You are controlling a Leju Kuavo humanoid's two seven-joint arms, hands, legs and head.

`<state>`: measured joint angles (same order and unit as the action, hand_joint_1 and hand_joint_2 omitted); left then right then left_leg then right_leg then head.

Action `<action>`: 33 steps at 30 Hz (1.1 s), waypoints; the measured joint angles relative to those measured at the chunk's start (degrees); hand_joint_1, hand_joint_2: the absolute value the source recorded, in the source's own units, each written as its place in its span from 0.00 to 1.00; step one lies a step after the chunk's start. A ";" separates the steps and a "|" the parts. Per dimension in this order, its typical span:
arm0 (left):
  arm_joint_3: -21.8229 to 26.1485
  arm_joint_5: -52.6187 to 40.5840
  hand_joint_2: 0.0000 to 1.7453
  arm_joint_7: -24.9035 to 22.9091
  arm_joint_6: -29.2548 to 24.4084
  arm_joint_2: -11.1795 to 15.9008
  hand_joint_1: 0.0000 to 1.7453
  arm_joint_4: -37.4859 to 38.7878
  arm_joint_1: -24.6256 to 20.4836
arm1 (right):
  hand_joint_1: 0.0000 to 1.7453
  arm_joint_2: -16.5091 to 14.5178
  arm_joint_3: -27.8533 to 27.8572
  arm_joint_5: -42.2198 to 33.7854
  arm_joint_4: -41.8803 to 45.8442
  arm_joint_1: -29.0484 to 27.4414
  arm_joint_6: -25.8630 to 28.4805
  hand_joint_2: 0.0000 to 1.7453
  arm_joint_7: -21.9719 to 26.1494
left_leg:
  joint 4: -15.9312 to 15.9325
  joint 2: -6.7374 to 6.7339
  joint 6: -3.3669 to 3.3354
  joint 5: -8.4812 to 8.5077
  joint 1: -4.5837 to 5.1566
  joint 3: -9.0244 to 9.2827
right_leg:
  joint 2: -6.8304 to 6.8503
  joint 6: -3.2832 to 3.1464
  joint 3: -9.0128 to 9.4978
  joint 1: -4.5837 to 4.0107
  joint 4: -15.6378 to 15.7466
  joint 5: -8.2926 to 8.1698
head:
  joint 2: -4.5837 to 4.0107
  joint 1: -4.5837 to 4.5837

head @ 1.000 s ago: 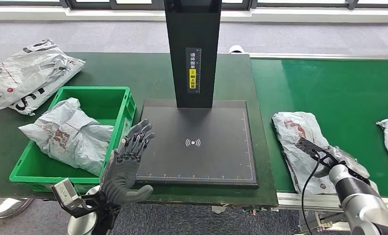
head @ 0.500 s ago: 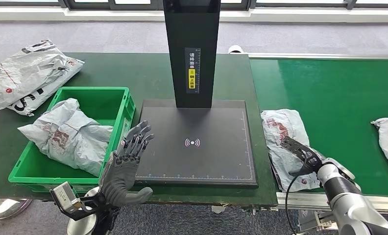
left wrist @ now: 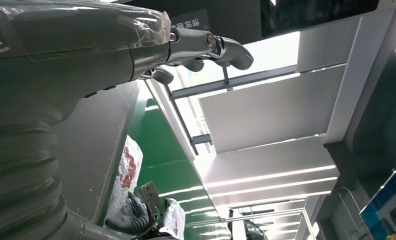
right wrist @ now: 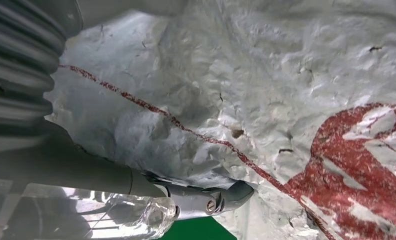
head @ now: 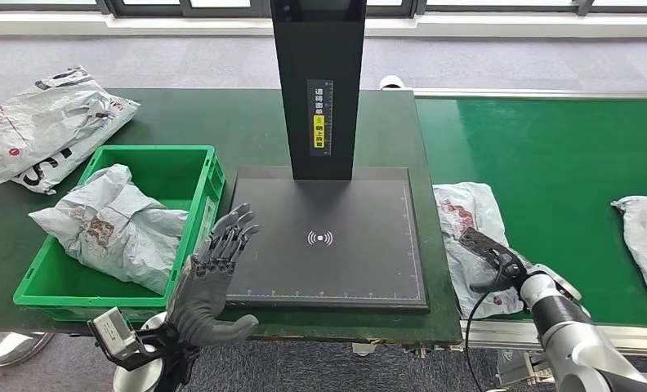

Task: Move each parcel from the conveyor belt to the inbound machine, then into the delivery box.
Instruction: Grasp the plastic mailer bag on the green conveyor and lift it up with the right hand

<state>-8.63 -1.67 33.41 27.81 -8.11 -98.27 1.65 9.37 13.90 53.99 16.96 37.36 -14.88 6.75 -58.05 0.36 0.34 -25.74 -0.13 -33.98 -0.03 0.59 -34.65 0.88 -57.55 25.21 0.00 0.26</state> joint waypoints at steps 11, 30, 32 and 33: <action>-0.11 -1.41 1.00 -0.27 -0.91 0.00 0.00 -0.42 0.40 | 1.00 -0.47 0.66 -0.41 -0.02 -0.42 2.04 1.00 0.97 | 0.00 -0.02 0.00 0.00 -0.01 0.05 | 0.00 0.00 0.05 -0.01 0.00 0.00 | 0.00 0.00; -0.05 -2.99 1.00 -0.34 -4.25 0.00 0.00 -2.39 2.94 | 1.00 -1.02 5.40 -11.63 2.67 -2.28 0.81 1.00 13.55 | 0.00 0.01 0.03 -0.03 -0.01 -0.05 | 0.05 -0.01 0.01 -0.01 0.00 0.00 | 0.00 0.00; 0.03 -3.31 1.00 -0.28 -4.72 -0.02 0.00 -2.84 3.46 | 1.00 -1.19 5.93 -13.89 4.32 -2.59 0.39 1.00 15.72 | 0.00 0.02 0.03 -0.02 -0.01 -0.07 | 0.07 -0.01 0.00 -0.01 -0.01 0.00 | 0.00 0.00; 0.12 -3.50 1.00 -0.27 -4.94 -0.09 0.00 -3.11 3.74 | 1.00 -1.36 6.05 -15.65 5.81 -2.90 -0.08 1.00 16.83 | 0.01 0.02 0.04 -0.02 -0.01 -0.07 | 0.07 -0.01 0.00 -0.01 -0.01 0.00 | 0.00 0.00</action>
<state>-8.51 -5.16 33.14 22.88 -8.20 -101.39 5.39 8.01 19.94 38.34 22.77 34.47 -14.96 23.58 -58.04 0.39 0.37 -25.76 -0.14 -34.05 0.03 0.58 -34.65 0.87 -57.56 25.21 0.00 0.26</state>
